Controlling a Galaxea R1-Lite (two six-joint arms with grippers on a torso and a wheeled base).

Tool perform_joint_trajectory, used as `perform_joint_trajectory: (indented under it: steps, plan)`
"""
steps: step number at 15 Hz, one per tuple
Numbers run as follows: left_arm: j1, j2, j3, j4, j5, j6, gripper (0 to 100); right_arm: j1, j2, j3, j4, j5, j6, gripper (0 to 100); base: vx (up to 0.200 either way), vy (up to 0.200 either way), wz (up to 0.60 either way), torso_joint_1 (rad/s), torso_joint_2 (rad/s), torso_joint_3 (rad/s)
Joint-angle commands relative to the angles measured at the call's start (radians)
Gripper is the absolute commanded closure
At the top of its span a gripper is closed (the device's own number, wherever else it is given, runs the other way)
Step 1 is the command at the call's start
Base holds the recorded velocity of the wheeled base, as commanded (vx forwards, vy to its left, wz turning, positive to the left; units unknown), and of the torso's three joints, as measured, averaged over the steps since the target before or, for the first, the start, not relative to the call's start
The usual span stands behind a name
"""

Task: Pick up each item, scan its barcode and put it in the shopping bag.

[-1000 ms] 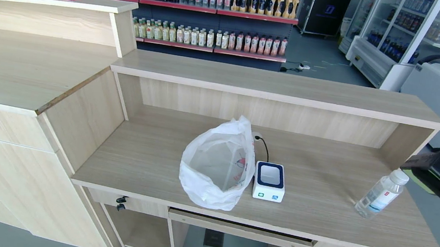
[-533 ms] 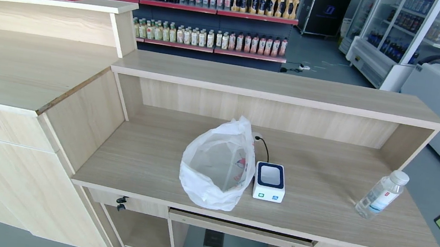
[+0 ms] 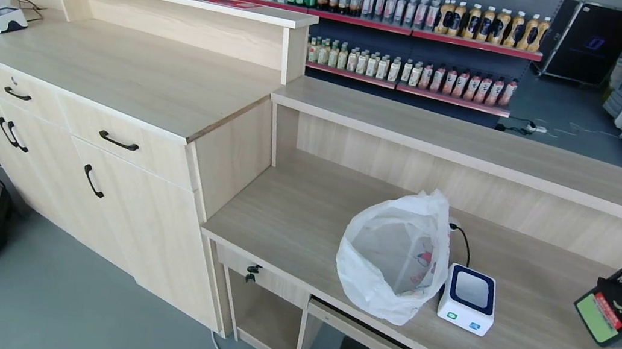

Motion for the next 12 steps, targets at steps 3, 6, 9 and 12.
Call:
perform_joint_trajectory:
  steps: [3, 6, 9, 12]
  plan:
    - [0.000, 0.000, 0.000, 0.000, 0.000, 0.000, 0, 0.056, 0.326, -0.192, -0.104, -0.002, 0.445, 100, 0.000, 0.000, 0.00, 0.000, 0.00, 0.000]
    - [0.000, 0.000, 0.000, 0.000, 0.000, 0.000, 0, 0.089, 0.459, -0.275, -0.197, 0.040, 0.469, 100, 0.000, 0.000, 0.00, 0.000, 0.00, 0.000]
    - [0.000, 0.000, 0.000, 0.000, 0.000, 0.000, 0, 0.129, 0.617, -0.324, -0.268, 0.041, 0.468, 100, 0.000, 0.000, 0.00, 0.000, 0.00, 0.000]
    - [0.000, 0.000, 0.000, 0.000, 0.000, 0.000, 0, 0.147, 0.668, -0.315, -0.323, 0.044, 0.469, 100, 0.000, 0.000, 0.00, 0.000, 0.00, 0.000]
